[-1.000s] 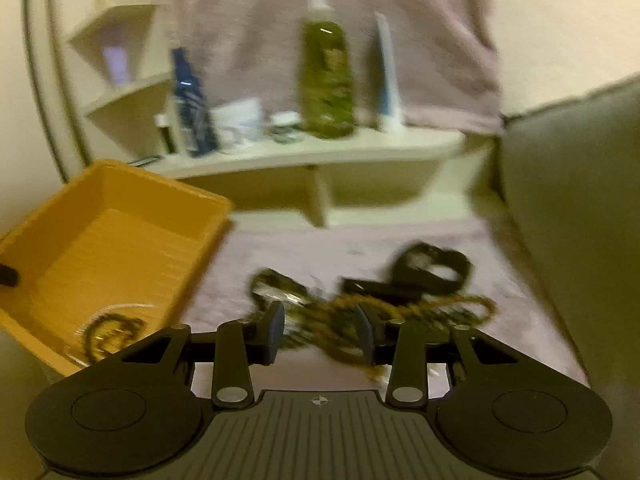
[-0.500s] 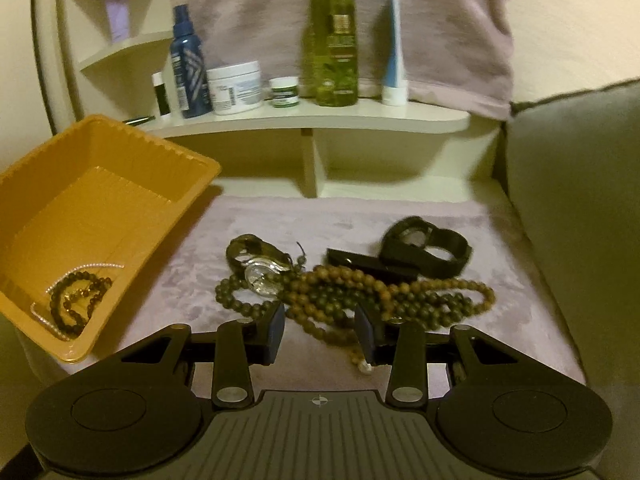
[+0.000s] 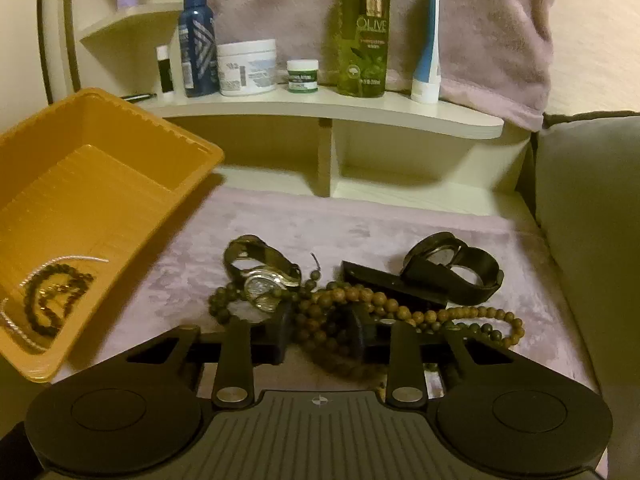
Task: Organize jewelry
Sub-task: 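Grasp the brown wooden bead strand on the towel with the right gripper, then lift the brown bead strand up off the towel with the right gripper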
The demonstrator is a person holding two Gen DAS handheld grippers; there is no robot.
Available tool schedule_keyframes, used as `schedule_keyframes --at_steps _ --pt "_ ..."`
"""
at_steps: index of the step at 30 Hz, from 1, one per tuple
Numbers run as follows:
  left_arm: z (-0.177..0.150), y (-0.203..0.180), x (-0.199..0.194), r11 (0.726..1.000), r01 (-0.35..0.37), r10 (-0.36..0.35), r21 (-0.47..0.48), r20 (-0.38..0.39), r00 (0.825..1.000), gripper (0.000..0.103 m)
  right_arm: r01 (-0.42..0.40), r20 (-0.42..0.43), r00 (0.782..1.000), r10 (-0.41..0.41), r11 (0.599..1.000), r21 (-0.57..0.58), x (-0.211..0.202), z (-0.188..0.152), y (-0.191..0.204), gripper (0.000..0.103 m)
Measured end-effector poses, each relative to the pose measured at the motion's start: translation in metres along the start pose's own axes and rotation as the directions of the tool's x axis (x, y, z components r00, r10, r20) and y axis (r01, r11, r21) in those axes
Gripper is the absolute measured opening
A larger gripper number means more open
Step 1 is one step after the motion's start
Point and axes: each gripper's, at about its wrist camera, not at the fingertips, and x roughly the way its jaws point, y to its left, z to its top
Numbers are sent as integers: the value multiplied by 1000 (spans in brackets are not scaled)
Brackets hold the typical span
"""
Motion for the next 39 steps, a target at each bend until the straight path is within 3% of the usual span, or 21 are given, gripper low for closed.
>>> schedule_keyframes --at_steps 4,7,20,39 --pt "0 1 0 1000 0 0 -1 1 1000 10 -13 12 1000 13 1000 8 -7 0 -1 9" --pt "0 1 0 1000 1 -1 -1 1 1000 10 -19 22 1000 19 1000 22 -14 0 -1 7" --pt "1 2 -1 1000 5 -5 -1 5 1000 10 -28 151 988 18 998 62 -73 22 -13 7" --pt "1 -1 -4 1000 12 -12 0 16 1000 10 -61 381 923 49 998 20 -142 91 -23 7"
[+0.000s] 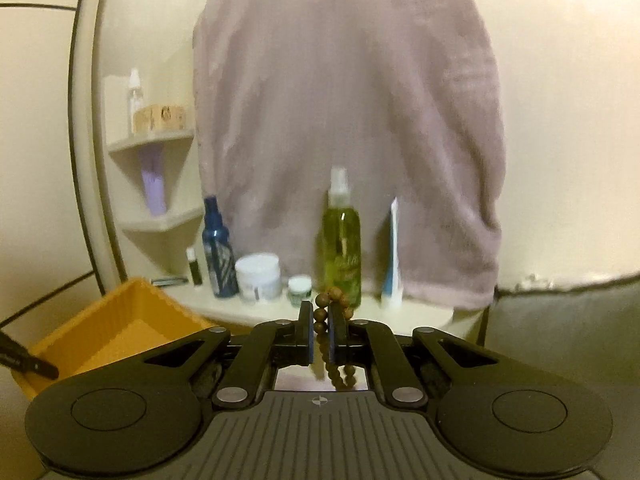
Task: Organize jewelry
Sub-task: 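Lift the brown bead strand up off the towel with the right gripper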
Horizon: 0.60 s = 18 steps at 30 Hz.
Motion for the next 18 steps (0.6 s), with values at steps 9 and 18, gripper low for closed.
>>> schedule_keyframes --at_steps 9,18 --pt "0 2 1 1000 5 -5 -5 1 1000 10 -13 77 997 15 1000 -27 -7 27 6 7" --pt "0 3 2 1000 10 -10 -7 6 1000 10 -89 117 989 94 995 -47 -5 50 23 7"
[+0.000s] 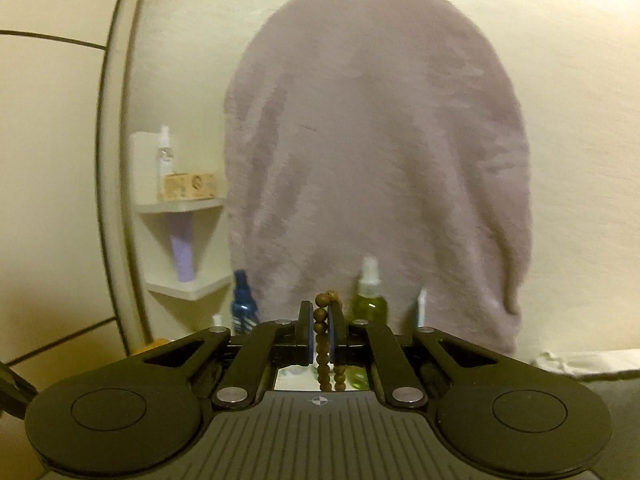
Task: Organize jewelry
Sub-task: 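Lift the brown bead strand up off the towel with the right gripper, then drop the brown bead strand into the tray with the right gripper while the left gripper holds the tray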
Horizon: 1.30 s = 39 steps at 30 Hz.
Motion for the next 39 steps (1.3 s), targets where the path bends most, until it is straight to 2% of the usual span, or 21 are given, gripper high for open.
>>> schedule_keyframes --at_steps 7,13,17,23,27,30,34,36,37,38,39 --pt "0 0 0 1000 0 0 0 0 1000 10 -149 -4 989 149 988 39 18 5 30 7" --pt "0 -1 0 1000 1 -1 -1 0 1000 10 -271 -28 961 273 960 65 42 0 64 7" --pt "0 -1 0 1000 3 -3 -2 1 1000 10 -321 -90 940 329 942 95 66 -19 79 7" --pt "0 1 1 1000 6 -6 -4 2 1000 10 -351 -247 892 380 924 152 97 -69 97 7" --pt "0 1 1 1000 6 -6 -2 2 1000 10 -362 -351 839 416 908 211 109 -104 104 7" --pt "0 2 1 1000 7 -7 -3 2 1000 10 -367 -403 806 434 900 236 111 -125 106 7" --pt "0 2 1 1000 7 -7 -2 1 1000 10 -360 -453 773 443 895 262 111 -146 106 7" --pt "0 2 1 1000 8 -8 -5 1 1000 10 -341 -462 778 426 904 259 113 -149 104 11" --pt "0 2 1 1000 8 -8 -6 1 1000 10 -337 -463 779 423 905 259 112 -150 103 21" --pt "0 3 1 1000 8 -8 -6 0 1000 10 -329 -460 786 414 909 256 109 -150 101 41" --pt "0 2 1 1000 8 -8 -6 1 1000 10 -319 -456 794 402 914 250 107 -150 99 50"
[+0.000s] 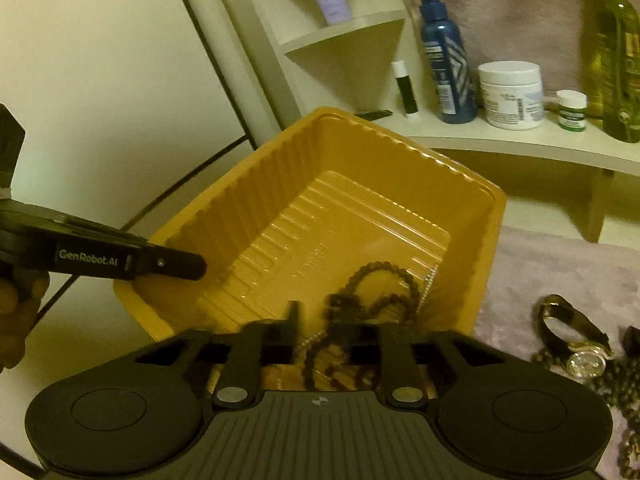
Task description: Organize jewelry
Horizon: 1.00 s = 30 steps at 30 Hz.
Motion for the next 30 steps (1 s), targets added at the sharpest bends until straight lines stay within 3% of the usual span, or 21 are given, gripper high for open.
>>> schedule_keyframes --at_steps 1,10,13,17,23,30 --pt "0 0 0 1000 0 0 0 0 1000 10 9 9 1000 -9 1000 1 -2 2 -1 54" --pt "0 -1 -1 1000 -1 1 6 2 1000 10 137 106 985 -140 990 31 -61 -1 -29 55" --pt "0 -1 -1 1000 -1 1 7 3 1000 10 203 144 967 -210 977 64 -86 -4 -46 55" --pt "1 -2 -1 1000 -2 2 8 3 1000 10 317 180 925 -335 941 118 -120 -13 -69 55" --pt "0 -2 -2 1000 -2 2 11 3 1000 10 469 128 867 -481 876 111 -143 -37 -94 55" --pt "0 -2 -2 1000 -3 3 11 3 1000 10 470 31 881 -472 881 56 -137 -73 -96 54"
